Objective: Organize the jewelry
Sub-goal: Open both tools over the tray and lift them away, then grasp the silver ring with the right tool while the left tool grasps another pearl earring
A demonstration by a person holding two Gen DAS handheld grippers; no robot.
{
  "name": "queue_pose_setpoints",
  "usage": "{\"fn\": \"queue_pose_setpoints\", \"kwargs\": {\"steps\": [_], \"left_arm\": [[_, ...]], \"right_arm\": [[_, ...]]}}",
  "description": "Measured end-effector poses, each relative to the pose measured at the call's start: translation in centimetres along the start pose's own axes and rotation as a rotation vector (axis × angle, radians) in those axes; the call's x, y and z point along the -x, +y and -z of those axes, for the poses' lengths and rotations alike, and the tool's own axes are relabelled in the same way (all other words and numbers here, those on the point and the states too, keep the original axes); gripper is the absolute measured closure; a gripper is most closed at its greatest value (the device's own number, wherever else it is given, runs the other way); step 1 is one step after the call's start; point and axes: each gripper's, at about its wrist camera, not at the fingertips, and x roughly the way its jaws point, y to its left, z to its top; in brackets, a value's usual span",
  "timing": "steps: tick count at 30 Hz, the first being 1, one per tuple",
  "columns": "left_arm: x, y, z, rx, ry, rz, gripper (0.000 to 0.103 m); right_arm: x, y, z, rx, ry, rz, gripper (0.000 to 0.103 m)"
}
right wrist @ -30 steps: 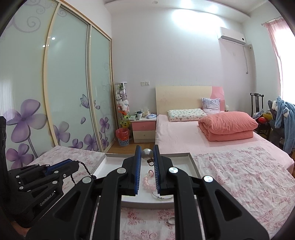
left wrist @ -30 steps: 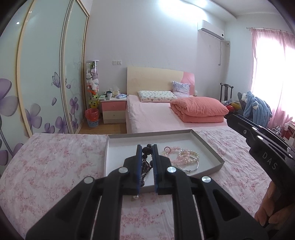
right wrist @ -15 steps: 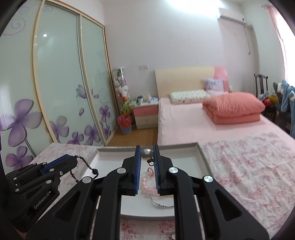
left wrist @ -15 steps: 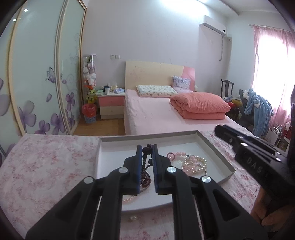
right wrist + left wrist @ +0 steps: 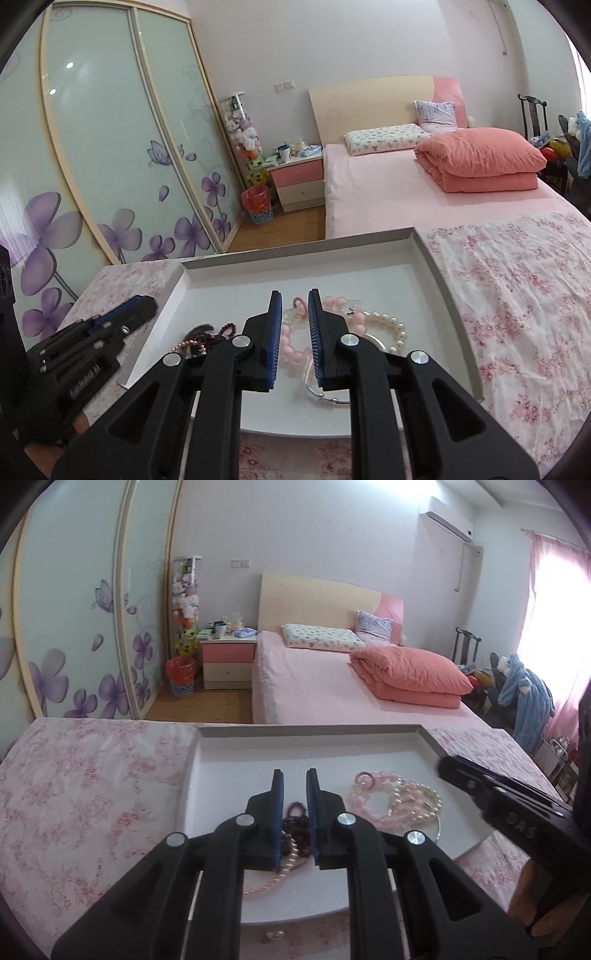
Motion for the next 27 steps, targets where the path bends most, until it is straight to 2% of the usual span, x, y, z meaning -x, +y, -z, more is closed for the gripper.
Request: {"fn": "queue_pose_setpoints", "kwargs": {"steps": [7, 13, 18, 25, 27], "left_arm": [[2.2, 1.9, -0.2, 0.04, -0.025, -0.023, 0.082], [4.6, 2.9, 1.7, 0.028, -0.007, -0.028, 0.079], [6.1, 3.0, 4.0, -0.018, 0.04, -0.037, 0.07], [6.1, 2.6, 7.1, -0.079, 0.126, -0.03, 0.054], [6.0, 2.6, 7.5, -0.087, 0.142, -0.029, 0.047]], "right_arm": [[2.1, -1.1, 0.1, -0.016, -0.008, 0.012, 0.087], [4.3, -2.0, 1.7, 0.001, 0.014, 0.024, 0.083], [4.7, -2.6, 4.1, 0.049, 0.111, 0.054, 0.083], [3.1, -3.0, 7.5, 0.079, 0.252, 0.081, 0.082], [2.8, -3.0, 7.8, 0.086, 0.266, 0.091, 0.073]]}}
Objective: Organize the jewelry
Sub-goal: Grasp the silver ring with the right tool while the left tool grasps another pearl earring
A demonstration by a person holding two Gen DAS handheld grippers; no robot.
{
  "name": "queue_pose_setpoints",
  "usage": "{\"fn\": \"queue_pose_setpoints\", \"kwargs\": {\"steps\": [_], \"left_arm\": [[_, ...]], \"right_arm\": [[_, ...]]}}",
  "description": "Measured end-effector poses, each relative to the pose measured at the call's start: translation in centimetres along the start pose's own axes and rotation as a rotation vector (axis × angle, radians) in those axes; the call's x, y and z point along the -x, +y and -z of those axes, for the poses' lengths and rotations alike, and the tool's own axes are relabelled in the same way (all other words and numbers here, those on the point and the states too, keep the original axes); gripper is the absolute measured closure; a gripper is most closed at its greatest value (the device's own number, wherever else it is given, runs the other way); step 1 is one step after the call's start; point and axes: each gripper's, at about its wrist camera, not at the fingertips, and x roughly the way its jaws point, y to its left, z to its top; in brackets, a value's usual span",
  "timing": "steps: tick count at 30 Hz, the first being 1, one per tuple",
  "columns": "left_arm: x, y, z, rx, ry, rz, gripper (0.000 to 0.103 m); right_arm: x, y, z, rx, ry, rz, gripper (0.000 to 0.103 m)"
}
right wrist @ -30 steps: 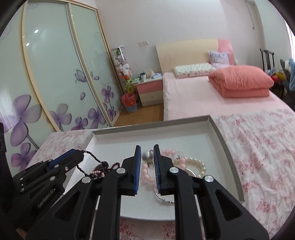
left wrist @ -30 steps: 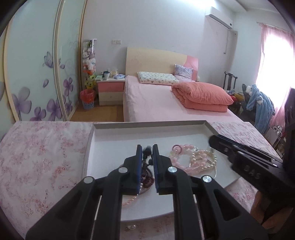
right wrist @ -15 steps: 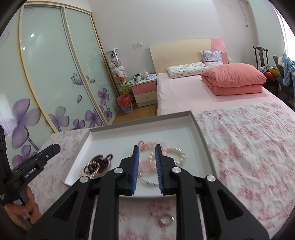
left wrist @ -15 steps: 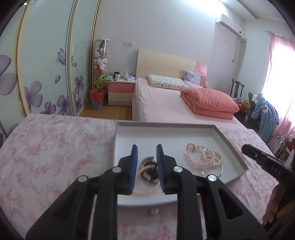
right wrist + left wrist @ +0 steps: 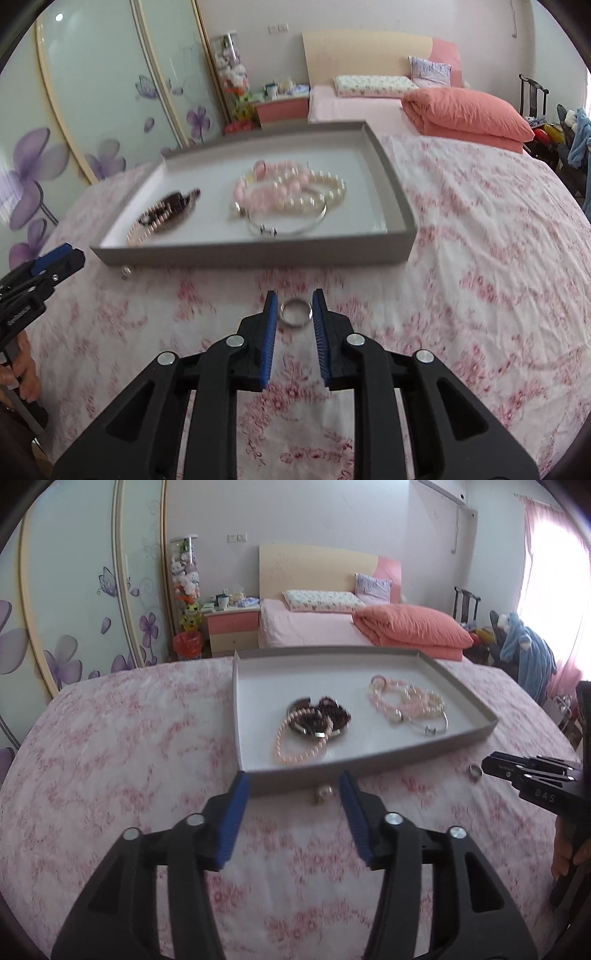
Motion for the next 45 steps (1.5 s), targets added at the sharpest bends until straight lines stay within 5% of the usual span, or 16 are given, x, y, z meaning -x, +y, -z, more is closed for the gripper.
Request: {"fn": "queue_pose_setpoints", "kwargs": {"steps": [2, 10, 12, 13, 19, 37, 45], "left_arm": [[-0.1, -0.2, 0.3, -0.004, 0.013, 0.004, 0.043], [-1.0, -1.2, 0.9, -0.036, 0.054, 0.004, 0.034], [-1.4, -1.4, 0.9, -0.038, 0.068, 0.006, 0.034], [-1.7, -1.4, 0.9, -0.035, 0.078, 0.008, 0.034], [-3.1, -2.1, 0.5, -0.014, 0.114, -0.003, 0.034], [-6.6, -4.2, -0.3, 0.065, 0.162, -0.115, 0.086], [-4.9, -3.0, 0.9, 0.03, 0.168, -0.081, 0.086]], "right_arm": [[-0.2, 0.1, 0.3, 0.012, 0.002, 0.015, 0.063], [-1.3, 1.4, 0.4, 0.075, 0.028, 0.069, 0.063], [-1.4, 1.4, 0.3, 0.081, 0.026, 0.079, 0.066], [-1.4, 1.3, 0.3, 0.078, 0.024, 0.082, 0.08], [-1.2, 0.8, 0.4, 0.052, 0.022, 0.077, 0.08], [-1.0, 0.1, 0.3, 0.021, 0.02, 0.039, 0.08], [-0.8, 0.5, 0.7, 0.036, 0.022, 0.037, 0.08]]}}
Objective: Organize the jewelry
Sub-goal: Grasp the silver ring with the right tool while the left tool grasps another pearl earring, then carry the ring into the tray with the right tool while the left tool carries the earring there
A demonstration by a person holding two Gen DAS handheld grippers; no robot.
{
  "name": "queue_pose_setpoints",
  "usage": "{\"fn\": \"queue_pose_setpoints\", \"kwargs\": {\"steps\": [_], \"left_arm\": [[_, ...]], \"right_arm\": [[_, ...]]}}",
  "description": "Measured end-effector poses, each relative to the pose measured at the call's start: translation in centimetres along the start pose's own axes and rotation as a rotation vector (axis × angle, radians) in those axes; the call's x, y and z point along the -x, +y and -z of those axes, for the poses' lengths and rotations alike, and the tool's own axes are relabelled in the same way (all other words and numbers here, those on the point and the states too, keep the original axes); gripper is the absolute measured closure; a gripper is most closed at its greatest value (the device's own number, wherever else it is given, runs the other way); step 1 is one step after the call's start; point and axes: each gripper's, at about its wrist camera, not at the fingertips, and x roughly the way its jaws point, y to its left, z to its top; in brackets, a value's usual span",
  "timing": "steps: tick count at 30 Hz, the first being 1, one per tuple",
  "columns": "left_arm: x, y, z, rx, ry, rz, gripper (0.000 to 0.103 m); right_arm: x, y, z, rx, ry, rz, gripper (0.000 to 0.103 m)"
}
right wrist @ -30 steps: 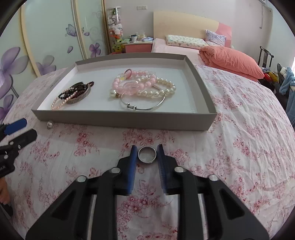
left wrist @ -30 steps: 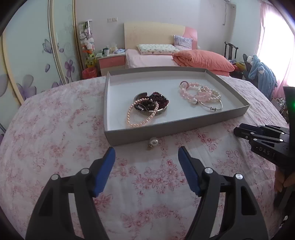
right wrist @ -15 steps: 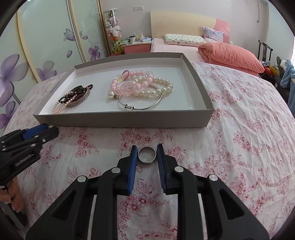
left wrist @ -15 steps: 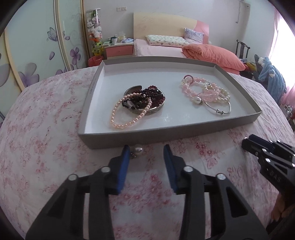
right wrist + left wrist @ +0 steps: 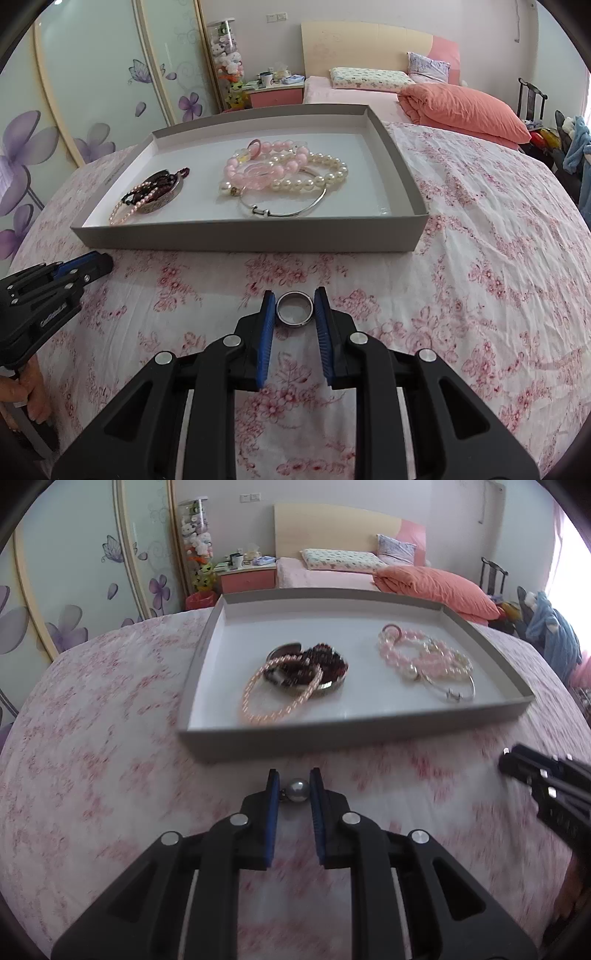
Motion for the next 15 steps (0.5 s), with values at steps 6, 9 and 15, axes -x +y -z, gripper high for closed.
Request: {"fn": "queue_pose_setpoints", "kwargs": {"steps": [6, 9, 15], "left_arm": [[1.1, 1.0, 1.6, -0.016, -0.004, 0.027, 0.084], [1.1, 0.7, 1.6, -0.025, -0.003, 0.013, 0.084], [1.0, 0.6, 1.6, -0.029, -0.002, 0.01, 0.084]], "right_arm": [[0.0, 0.9, 0.2, 0.029, 0.003, 0.01, 0.08], [-0.1, 1.0, 0.2, 0.029, 0.003, 0.01, 0.08], [-0.1, 1.1, 0.2, 0.032, 0.003, 0.014, 0.08]]}}
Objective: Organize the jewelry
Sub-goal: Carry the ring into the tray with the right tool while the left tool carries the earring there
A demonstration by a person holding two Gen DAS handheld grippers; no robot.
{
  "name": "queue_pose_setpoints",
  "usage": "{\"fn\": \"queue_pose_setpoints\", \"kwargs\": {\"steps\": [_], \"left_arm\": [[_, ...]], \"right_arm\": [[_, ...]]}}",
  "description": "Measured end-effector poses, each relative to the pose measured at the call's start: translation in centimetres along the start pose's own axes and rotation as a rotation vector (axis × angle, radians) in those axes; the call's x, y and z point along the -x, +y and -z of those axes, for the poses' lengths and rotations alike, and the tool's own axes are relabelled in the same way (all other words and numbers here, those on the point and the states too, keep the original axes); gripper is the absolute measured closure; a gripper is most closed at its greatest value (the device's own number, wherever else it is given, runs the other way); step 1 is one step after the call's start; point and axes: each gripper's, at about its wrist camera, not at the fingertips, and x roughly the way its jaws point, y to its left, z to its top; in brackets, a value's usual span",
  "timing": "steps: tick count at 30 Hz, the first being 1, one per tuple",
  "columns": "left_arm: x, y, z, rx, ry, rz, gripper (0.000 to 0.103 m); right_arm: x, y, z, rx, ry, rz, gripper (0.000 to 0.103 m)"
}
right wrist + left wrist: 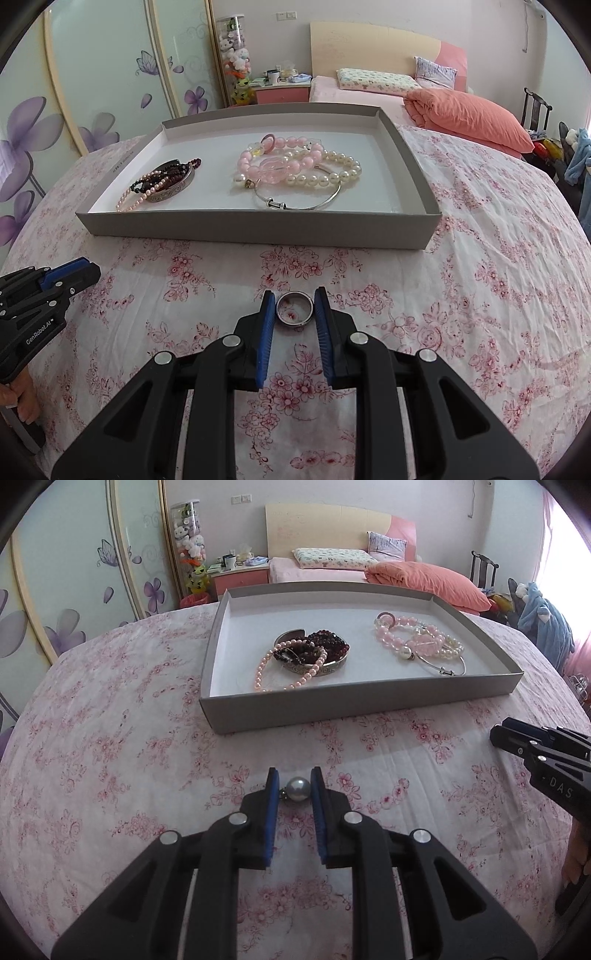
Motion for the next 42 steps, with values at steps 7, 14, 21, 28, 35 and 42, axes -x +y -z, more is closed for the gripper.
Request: {"fn": "queue_pose_setpoints", "kwargs": {"steps": [7, 14, 21, 28, 35, 42], "left_arm": [[0.1, 0.2, 0.1, 0.01, -0.003, 0.014, 0.085], [1.0, 0.7, 0.8, 0.042, -0.012, 0.02, 0.087], [2.6, 1.1, 1.4, 0.079, -0.052, 0.035, 0.087], [6.6, 1.8, 1.8, 0.12, -0.218, 0.088, 0.087], [10.4, 0.6, 2.0, 0.081, -0.38, 0.046, 0.087], [12.5, -0.7, 1.8, 0.043, -0.471, 0.012, 0.087]], "right_arm": [[0.1, 0.0, 0.1, -0.007, -0.004, 0.007, 0.08], [1.4, 0.3, 1.2, -0.034, -0.025, -0.012, 0.08], [3.6, 1.4, 1.5, -0.031, -0.076, -0.039, 0.08], [7.0, 2.9, 1.6, 0.013, -0.224, -0.033, 0.08], [9.8, 4.3, 1.3, 0.046, -0.386, -0.023, 0.08], [11.9, 4.9, 1.2, 0.056, -0.509, -0.003, 0.08]]}}
